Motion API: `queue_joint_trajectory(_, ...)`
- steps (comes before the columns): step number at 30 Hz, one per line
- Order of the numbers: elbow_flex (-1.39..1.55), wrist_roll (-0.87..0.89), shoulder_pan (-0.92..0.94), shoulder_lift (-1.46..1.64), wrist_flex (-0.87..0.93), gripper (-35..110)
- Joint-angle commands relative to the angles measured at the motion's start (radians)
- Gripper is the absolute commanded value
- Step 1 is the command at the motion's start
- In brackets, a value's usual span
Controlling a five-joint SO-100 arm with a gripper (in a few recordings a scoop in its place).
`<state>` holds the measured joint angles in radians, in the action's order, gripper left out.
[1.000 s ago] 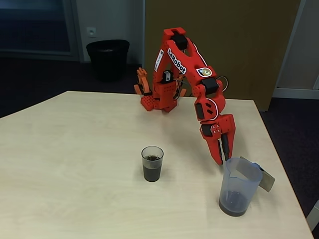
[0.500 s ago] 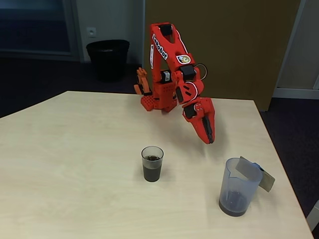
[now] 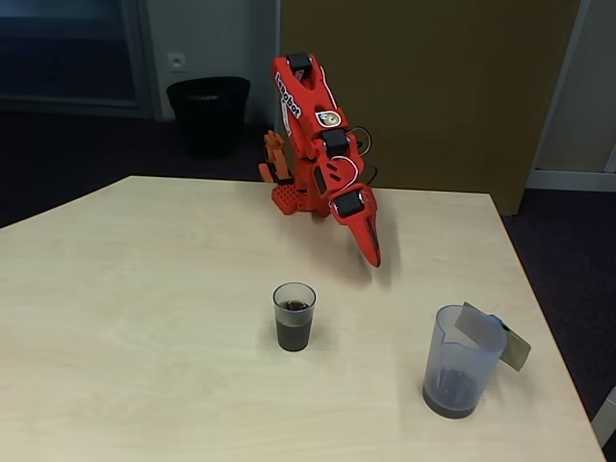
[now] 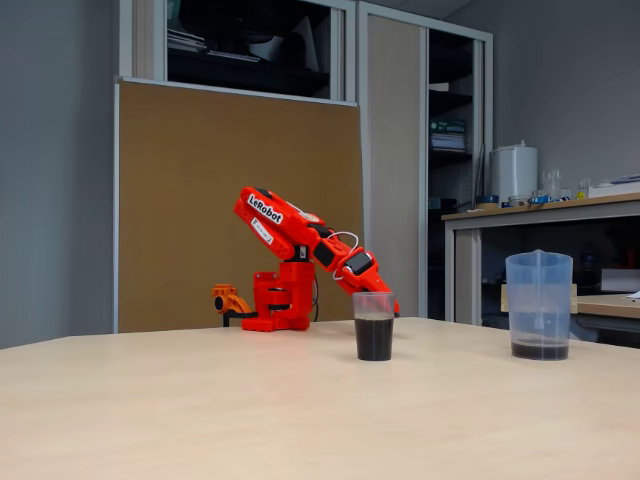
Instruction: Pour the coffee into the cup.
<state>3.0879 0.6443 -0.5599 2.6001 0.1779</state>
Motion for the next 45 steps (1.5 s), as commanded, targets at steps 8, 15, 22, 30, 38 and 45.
queue_joint_trajectory(8,0.054,-0.357,0.089,0.291,0.322,0)
queue_joint_trajectory(15,0.054,-0.641,0.316,0.36,0.416,0)
queue_joint_trajectory(22,0.054,-0.736,0.509,0.402,0.594,0)
queue_joint_trajectory(30,0.054,-0.703,0.56,0.54,0.871,0)
queue_joint_trajectory(38,0.054,-0.653,0.515,0.693,0.991,0)
queue_joint_trajectory(45,0.054,-0.588,0.515,0.723,1.022,0)
